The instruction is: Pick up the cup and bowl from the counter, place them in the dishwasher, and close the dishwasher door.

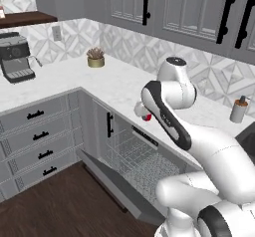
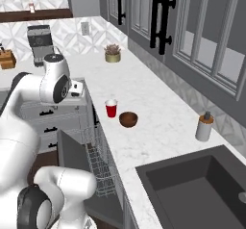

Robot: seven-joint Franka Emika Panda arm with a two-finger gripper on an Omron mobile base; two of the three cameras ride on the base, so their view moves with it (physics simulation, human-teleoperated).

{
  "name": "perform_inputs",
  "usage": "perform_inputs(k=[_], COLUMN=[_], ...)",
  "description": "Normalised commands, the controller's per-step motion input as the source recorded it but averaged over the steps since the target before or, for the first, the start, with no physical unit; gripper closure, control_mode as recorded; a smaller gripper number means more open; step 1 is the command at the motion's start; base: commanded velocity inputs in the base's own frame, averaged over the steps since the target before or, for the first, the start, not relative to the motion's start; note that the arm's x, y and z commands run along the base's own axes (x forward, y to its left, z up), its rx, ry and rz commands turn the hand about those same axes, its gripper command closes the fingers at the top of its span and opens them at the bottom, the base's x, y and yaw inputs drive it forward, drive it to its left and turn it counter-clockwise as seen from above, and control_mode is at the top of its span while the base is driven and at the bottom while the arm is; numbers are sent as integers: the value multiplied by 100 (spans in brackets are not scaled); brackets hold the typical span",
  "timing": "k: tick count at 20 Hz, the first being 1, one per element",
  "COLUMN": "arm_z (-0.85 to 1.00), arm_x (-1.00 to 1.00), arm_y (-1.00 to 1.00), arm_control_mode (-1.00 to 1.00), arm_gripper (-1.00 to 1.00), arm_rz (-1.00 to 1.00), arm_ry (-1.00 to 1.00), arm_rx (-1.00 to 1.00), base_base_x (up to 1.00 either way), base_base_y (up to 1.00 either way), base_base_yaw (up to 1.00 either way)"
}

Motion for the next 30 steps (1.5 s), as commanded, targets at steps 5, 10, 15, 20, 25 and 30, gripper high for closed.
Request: perform_inputs(k=[5,10,15,20,25,30], arm_z=[-36,-40,-29,-13,-19,-21], arm_x=[83,80,73,65,55,40], arm_y=[-22,-18,-17,-19,-4,-13], arm_control_mode=[-100,-100,-100,-100,-100,-100], arm_gripper=[-100,-100,-100,-100,-100,-100], arm_rz=[-1,0,0,0,0,0], arm_ry=[6,0,0,0,3,0], arm_rx=[-11,-8,-1,0,0,0], base_base_x=[0,0,0,0,0,0], base_base_y=[0,0,0,0,0,0], base_base_yaw=[0,0,0,0,0,0])
